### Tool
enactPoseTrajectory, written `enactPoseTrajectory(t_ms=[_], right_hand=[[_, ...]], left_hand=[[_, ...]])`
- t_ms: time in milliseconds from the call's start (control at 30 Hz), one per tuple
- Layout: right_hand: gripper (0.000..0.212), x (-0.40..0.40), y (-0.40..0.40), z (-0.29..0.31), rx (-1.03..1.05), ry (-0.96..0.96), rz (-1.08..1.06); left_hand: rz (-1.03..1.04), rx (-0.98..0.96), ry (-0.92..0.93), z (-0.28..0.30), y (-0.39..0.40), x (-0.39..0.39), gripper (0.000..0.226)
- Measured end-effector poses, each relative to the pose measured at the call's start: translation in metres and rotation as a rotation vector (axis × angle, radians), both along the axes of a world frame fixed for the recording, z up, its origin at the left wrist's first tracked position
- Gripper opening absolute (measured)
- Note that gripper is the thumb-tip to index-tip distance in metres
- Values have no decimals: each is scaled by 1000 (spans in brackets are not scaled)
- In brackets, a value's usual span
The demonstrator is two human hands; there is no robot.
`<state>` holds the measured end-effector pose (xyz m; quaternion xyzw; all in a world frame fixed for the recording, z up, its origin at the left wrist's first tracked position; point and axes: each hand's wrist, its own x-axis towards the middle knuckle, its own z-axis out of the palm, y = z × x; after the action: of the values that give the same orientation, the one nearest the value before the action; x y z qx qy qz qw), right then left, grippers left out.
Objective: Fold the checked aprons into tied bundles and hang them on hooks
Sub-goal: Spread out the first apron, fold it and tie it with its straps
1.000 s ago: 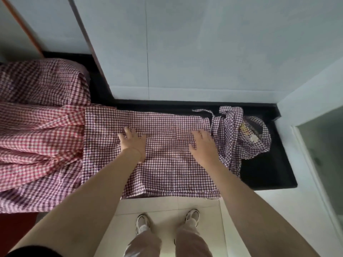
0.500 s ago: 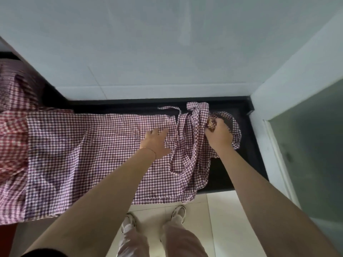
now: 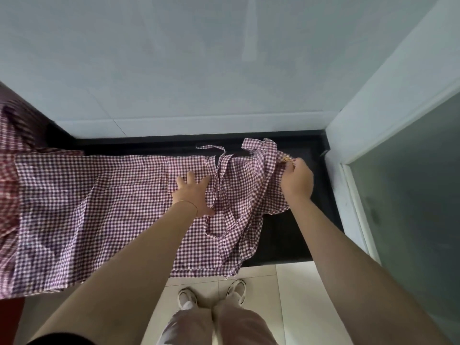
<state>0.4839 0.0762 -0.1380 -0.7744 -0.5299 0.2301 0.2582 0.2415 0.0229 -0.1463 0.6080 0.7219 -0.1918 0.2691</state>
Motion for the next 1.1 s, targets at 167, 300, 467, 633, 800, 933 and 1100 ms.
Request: enactPoseTrajectory(t_ms=[167,300,467,633,800,933,1100], right_hand=[[25,1,3,4,25,-40,-36],[18,2,4,-3,-37,-96,-26],[26,4,1,-12,-145,-35,-97],[76,3,-2,-11,-396,139,74],[18,-1,-4,-5,-419,233,21],[25,22,0,14,7,432,-609],[42,45,13,24,69,151,-591]], left_hand=[[152,35,-80,2,2,-18,70],[87,48,9,-16,0,-50,64],[210,89,-23,-12,0,-57,53],[354,110,-71,1,-3,-35,33],[357,114,-38,-3,2,-30,39],[324,183,-3,-10,-4,-34,47],[420,187,-57,-18,-4,-46,51]])
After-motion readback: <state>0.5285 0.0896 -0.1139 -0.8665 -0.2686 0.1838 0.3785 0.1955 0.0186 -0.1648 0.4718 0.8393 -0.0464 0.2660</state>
